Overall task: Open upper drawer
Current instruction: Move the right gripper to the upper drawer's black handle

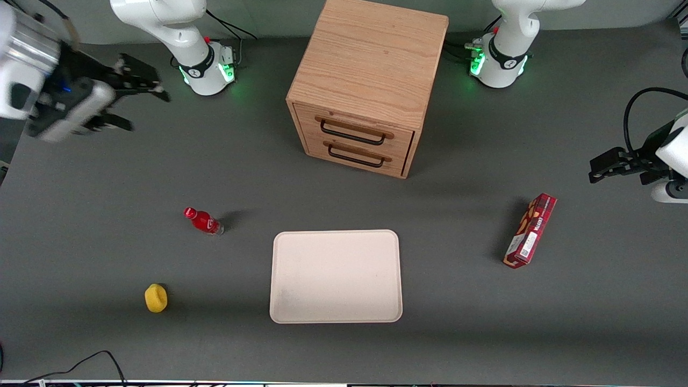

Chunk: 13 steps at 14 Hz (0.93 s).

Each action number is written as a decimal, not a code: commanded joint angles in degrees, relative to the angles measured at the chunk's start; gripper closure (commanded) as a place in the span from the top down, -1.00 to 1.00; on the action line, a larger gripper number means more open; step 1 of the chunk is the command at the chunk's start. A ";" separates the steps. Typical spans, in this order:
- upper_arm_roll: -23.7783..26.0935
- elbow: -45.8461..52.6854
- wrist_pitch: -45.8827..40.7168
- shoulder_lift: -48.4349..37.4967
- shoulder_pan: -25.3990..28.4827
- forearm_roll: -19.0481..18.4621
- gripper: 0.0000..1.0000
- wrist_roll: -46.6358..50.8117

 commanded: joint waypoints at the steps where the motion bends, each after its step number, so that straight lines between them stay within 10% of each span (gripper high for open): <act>1: 2.63 5.52 0.17 8.03 -0.30 7.15 1.00 -3.16; 6: 16.52 7.64 11.76 19.81 -0.31 5.94 1.00 -2.90; 13: 29.09 6.94 23.37 33.01 2.68 -9.80 1.00 -2.64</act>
